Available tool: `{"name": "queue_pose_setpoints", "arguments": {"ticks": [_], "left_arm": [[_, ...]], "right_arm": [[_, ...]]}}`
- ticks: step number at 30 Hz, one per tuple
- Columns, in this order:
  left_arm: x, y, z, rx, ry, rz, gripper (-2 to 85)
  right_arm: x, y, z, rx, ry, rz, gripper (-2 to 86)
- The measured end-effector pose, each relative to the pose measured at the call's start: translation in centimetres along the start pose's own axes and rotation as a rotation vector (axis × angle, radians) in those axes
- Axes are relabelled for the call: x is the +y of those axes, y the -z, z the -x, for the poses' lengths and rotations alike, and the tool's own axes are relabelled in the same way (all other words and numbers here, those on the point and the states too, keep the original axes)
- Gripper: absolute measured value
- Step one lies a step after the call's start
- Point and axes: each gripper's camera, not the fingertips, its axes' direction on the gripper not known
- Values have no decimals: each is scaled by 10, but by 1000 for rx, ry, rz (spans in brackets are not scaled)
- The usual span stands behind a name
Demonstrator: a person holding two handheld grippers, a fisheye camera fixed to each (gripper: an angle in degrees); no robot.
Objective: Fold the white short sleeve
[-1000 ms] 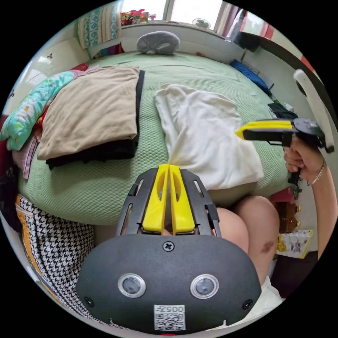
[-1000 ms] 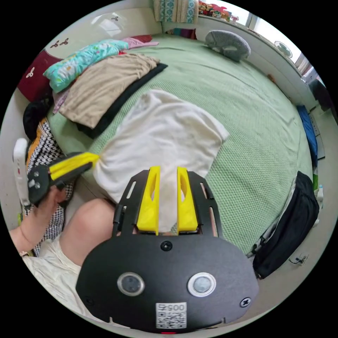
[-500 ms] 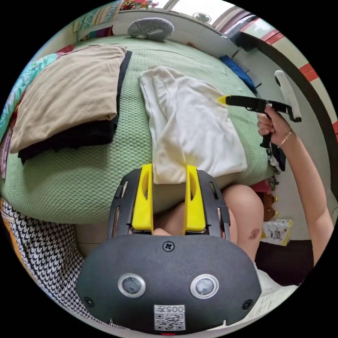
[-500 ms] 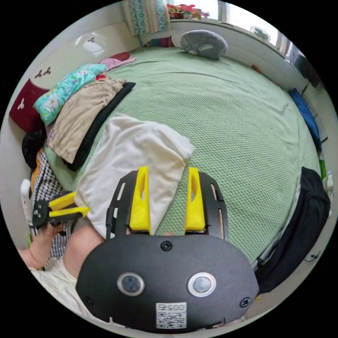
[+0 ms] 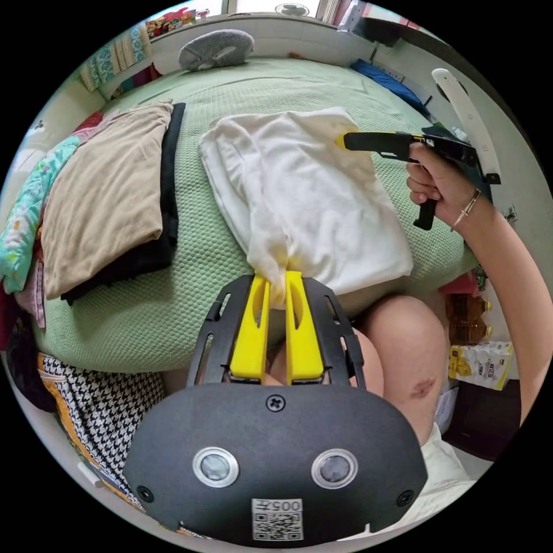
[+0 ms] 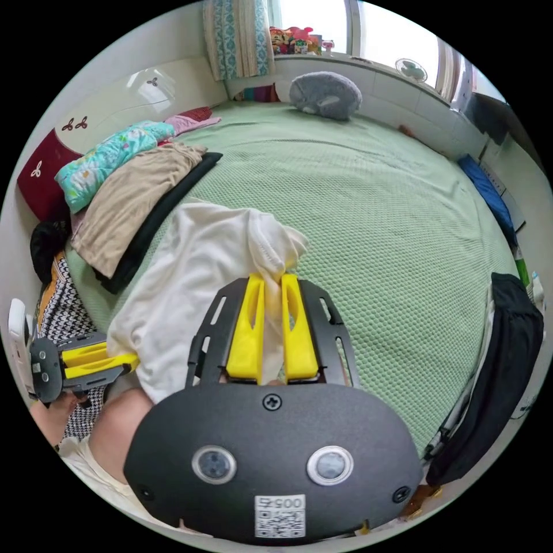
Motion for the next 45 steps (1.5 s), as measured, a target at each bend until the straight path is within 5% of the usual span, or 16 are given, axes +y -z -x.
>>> {"name": "queue_pose_setpoints", "arguments": {"ticks": [10, 18, 26, 31, 34, 45], "left_arm": [[-3, 60, -100, 124, -173, -153, 55], [-48, 91, -246, 315, -415, -283, 52], [-88, 5, -346, 247, -545, -77, 88], [-64, 16, -293, 235, -555, -156, 67], [-54, 22, -239, 158, -522, -167, 62], [13, 9, -44, -44, -140, -75, 41]], "right_arm": [[39, 116, -26, 162, -3, -123, 6], [79, 230, -140, 457, -150, -151, 8], [127, 193, -237, 553, -427, 19, 79], [177, 157, -195, 345, -343, -27, 71], [205, 130, -146, 386, -206, 35, 58], [170, 46, 2, 175, -34, -13, 10]]}}
